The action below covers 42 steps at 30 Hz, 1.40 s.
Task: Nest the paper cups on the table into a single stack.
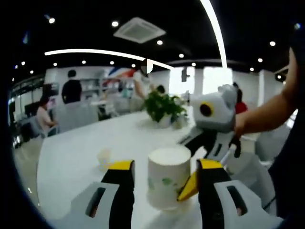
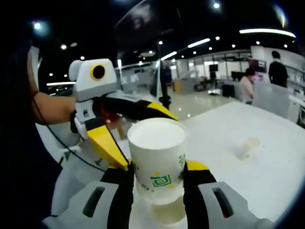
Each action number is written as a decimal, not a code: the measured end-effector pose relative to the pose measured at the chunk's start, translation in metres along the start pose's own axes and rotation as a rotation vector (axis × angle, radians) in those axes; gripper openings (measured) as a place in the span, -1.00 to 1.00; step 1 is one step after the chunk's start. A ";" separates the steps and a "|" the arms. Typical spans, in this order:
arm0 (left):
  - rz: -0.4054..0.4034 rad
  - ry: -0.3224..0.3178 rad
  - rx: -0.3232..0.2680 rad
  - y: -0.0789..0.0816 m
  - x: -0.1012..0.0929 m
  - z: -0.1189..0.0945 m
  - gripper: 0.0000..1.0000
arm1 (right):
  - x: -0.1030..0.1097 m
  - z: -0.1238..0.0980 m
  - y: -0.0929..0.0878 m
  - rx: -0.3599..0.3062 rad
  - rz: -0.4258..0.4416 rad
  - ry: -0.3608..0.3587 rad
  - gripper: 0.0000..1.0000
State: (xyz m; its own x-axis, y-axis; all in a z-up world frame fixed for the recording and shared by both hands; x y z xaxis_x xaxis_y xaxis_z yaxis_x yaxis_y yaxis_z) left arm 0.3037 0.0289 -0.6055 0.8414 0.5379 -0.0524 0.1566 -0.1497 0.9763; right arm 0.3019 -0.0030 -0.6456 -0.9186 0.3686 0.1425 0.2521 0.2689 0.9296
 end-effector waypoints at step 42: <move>-0.010 0.024 -0.071 0.029 0.018 -0.015 -0.25 | -0.017 -0.041 0.026 -0.074 -0.127 -0.117 0.21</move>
Point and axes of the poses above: the point that each gripper's makers call its tool centre point, and the gripper's own axes: z roughly forward along the fingers, x roughly to its left, y roughly out of its top, the point moved 3 cm from there along -z, roughly backward along the fingers, and after that the axes turned 1 degree about -x, right-handed, at the moved point
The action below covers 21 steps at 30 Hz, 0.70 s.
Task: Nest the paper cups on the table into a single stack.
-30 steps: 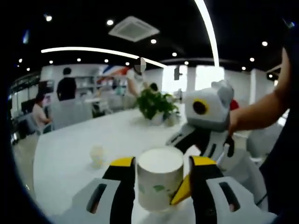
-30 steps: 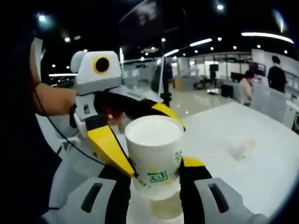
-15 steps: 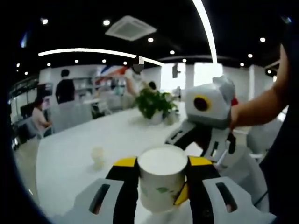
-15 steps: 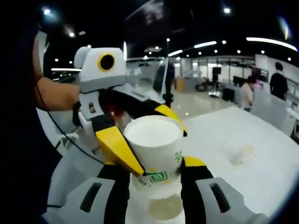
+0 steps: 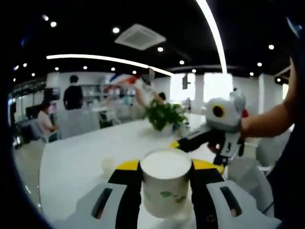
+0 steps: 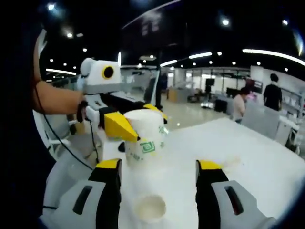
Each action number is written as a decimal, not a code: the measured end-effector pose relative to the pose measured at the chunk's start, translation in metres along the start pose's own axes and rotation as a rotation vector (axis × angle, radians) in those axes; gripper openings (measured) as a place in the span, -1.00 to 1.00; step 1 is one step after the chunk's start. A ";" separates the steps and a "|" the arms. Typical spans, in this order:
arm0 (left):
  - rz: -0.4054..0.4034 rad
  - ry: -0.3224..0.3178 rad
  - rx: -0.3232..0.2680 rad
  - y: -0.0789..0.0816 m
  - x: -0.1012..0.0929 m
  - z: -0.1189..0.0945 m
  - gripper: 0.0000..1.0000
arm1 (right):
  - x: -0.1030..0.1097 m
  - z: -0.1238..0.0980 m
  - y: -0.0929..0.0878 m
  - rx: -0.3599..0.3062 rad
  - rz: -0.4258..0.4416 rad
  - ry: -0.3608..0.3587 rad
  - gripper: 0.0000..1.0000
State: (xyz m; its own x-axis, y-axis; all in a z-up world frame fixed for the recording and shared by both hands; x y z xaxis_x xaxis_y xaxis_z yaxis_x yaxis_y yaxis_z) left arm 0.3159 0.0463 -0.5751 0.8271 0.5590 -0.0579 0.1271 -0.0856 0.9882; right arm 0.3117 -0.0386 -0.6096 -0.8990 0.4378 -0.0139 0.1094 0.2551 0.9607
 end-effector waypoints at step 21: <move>-0.103 -0.054 -0.196 0.036 -0.010 -0.008 -0.25 | 0.013 -0.025 0.008 -0.121 0.092 0.000 0.25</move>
Point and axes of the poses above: the point that each gripper's makers call its tool centre point, and the gripper's own axes: z roughly forward along the fingers, x roughly to its left, y roughly out of its top, the point moved 3 cm from there along -z, roughly backward along the fingers, and after that the axes turned 1 degree about -x, right-handed, at the moved point
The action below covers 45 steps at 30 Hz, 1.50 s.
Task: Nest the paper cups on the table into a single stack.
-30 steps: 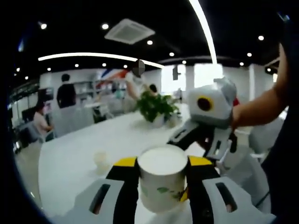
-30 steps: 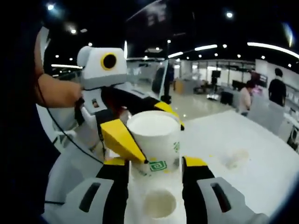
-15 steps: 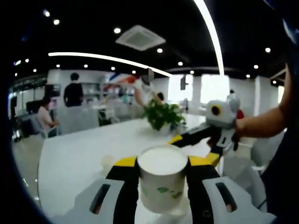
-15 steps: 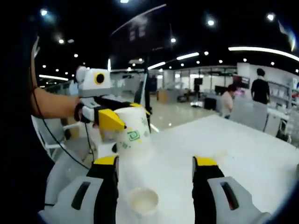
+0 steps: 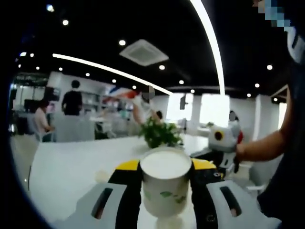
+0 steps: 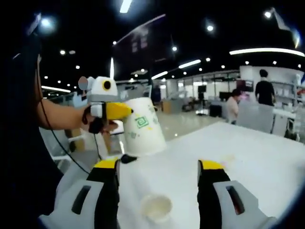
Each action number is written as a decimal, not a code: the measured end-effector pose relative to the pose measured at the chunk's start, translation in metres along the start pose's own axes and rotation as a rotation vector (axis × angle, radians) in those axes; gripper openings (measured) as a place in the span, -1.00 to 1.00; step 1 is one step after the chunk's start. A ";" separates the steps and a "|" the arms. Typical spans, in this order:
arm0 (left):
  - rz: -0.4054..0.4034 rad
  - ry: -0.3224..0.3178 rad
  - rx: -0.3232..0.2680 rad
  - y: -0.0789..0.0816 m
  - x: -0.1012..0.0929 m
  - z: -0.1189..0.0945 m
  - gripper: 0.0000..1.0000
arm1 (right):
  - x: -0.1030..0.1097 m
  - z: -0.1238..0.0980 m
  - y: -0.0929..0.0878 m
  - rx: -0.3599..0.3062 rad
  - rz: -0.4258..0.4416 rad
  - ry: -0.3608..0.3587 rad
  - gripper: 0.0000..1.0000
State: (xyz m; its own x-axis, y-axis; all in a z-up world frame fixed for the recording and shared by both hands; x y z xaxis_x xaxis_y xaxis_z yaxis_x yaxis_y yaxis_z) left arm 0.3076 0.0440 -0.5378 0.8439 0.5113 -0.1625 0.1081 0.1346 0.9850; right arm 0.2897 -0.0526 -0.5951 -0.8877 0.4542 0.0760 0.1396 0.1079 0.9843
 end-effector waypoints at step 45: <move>-0.001 -0.329 0.203 -0.036 -0.026 -0.029 -0.25 | 0.044 -0.006 0.039 -0.097 0.198 0.313 -0.83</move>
Point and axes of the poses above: the point that each gripper's makers call its tool centre point, and the gripper's own axes: z roughly forward along the fingers, x roughly to its left, y roughly out of its top, the point moved 3 cm from there along -z, roughly backward along the fingers, and after that the axes turned 1 degree about -x, right-handed, at the moved point
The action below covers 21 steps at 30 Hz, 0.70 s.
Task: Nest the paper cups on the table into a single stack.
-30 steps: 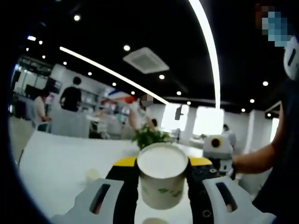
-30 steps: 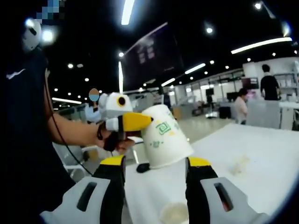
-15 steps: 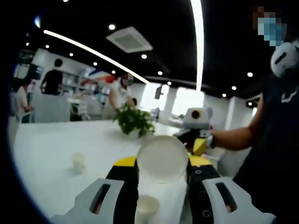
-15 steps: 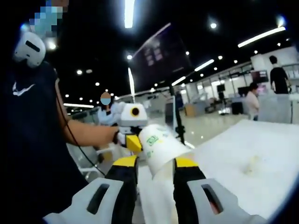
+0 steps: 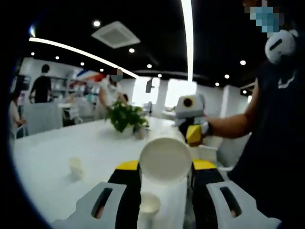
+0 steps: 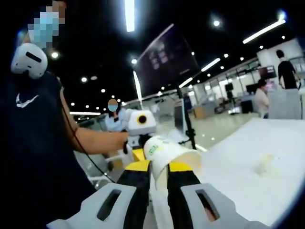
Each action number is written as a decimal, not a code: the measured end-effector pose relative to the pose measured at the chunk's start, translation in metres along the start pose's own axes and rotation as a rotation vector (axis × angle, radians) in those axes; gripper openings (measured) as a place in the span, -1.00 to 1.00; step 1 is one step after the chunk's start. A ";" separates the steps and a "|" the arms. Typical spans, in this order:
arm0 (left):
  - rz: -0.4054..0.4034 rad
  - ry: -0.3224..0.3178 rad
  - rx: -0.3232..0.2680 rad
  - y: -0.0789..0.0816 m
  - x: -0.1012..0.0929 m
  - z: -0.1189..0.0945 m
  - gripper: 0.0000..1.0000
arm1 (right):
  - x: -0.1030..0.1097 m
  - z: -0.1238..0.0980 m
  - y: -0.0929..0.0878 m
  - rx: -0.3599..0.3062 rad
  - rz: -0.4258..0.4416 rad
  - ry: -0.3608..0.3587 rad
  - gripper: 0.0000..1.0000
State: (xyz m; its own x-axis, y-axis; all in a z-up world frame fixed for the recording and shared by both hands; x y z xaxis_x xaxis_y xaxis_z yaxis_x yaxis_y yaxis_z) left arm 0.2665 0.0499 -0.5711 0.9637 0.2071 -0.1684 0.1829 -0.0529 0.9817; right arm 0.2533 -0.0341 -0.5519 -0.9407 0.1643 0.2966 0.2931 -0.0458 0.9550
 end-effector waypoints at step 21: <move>0.008 0.027 -0.018 0.006 0.003 0.001 0.00 | 0.017 0.005 0.012 0.060 0.064 0.087 -1.00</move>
State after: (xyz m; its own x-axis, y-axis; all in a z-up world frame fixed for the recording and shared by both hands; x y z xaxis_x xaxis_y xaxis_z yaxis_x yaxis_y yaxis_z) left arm 0.2705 0.0492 -0.5653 0.9594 0.2334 -0.1585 0.1716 -0.0369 0.9845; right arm 0.2415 -0.0270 -0.5350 -0.9301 0.0765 0.3592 0.3606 0.0061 0.9327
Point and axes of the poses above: the point that each gripper's makers call its tool centre point, and the gripper's own axes: z roughly forward along the fingers, x roughly to its left, y roughly out of its top, the point moved 3 cm from there along -z, roughly backward along the fingers, and after that the axes turned 1 degree about -x, right-handed, at the moved point
